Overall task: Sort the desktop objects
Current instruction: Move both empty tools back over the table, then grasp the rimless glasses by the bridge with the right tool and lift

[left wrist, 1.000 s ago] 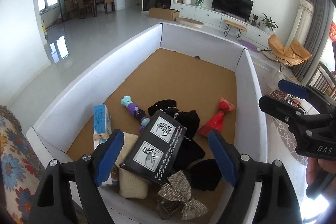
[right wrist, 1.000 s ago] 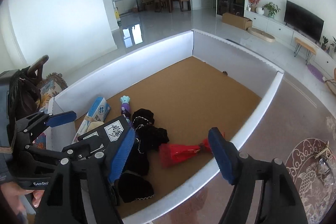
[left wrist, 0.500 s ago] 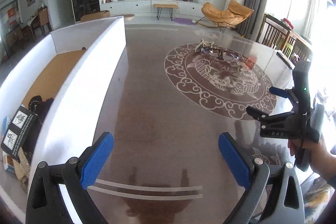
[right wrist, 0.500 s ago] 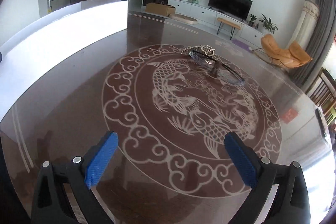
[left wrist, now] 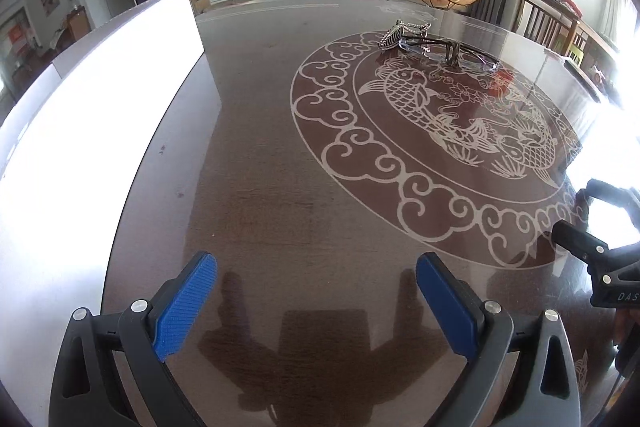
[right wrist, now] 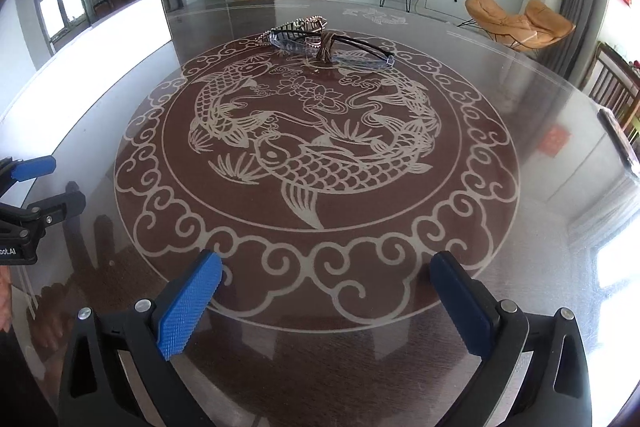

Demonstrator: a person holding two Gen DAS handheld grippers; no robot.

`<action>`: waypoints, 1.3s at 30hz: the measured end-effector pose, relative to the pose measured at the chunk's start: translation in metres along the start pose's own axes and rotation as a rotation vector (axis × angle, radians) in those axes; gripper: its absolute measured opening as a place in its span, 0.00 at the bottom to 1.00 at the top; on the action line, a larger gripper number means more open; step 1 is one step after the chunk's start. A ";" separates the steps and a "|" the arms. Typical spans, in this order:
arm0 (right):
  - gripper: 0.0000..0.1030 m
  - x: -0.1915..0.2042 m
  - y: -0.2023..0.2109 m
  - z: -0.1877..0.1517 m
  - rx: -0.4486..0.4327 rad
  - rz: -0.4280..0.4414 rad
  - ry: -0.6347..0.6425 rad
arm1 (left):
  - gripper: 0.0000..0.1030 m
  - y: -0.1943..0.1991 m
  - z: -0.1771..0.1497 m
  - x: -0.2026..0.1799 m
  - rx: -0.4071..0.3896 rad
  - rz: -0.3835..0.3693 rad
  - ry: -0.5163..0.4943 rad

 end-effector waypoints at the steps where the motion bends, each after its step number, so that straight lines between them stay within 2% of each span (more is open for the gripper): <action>1: 1.00 0.000 0.000 0.000 0.000 0.000 0.000 | 0.99 -0.004 0.002 -0.002 0.002 0.004 -0.007; 8: 1.00 0.000 0.000 0.000 0.000 0.000 0.000 | 1.00 -0.016 0.012 -0.008 -0.016 -0.040 0.010; 22: 1.00 0.001 -0.002 0.004 0.001 0.018 0.027 | 1.00 -0.014 0.011 -0.011 -0.030 -0.047 0.005; 25: 1.00 -0.006 -0.018 0.024 0.008 0.068 0.099 | 1.00 -0.015 0.011 -0.012 -0.030 -0.051 0.004; 33: 1.00 -0.049 -0.076 0.105 0.009 0.056 0.086 | 1.00 -0.015 0.011 -0.012 -0.030 -0.051 0.004; 39: 1.00 -0.039 -0.108 0.151 0.006 0.054 0.102 | 1.00 -0.015 0.011 -0.012 -0.030 -0.052 0.004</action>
Point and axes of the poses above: each gripper's, at about its wrist camera, not at the fingertips, and y roughly against the way its jaws point, x to its left, z to its top, the point moved 5 cm from there along -y, roughly the way its jaws point, and after that the axes turned 6 degrees about z, right-handed, at the moved point
